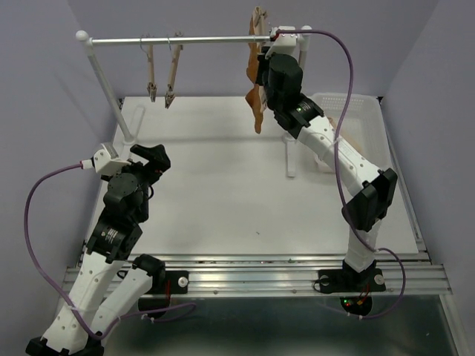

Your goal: Remove the underwear clipped to the hanger

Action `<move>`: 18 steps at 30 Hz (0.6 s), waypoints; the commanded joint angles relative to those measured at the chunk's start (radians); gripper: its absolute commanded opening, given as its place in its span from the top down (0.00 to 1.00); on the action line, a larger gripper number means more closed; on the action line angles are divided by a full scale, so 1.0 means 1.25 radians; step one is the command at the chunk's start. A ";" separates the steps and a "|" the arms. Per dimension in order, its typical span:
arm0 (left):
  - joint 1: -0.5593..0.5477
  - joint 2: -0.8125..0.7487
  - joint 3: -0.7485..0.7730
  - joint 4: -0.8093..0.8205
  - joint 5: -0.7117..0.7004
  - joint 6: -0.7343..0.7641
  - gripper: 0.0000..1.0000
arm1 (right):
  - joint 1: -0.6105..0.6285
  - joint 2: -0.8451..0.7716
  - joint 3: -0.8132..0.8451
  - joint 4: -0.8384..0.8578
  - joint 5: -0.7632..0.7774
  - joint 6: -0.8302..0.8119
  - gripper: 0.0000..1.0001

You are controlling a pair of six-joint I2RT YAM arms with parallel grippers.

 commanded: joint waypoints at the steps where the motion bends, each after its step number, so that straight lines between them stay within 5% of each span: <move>1: -0.003 0.002 0.001 0.021 -0.013 0.007 0.01 | 0.000 -0.074 -0.032 0.078 -0.031 -0.024 0.99; 18: -0.003 0.026 0.002 0.018 -0.008 0.005 0.01 | 0.000 -0.206 -0.262 0.112 -0.158 -0.099 0.99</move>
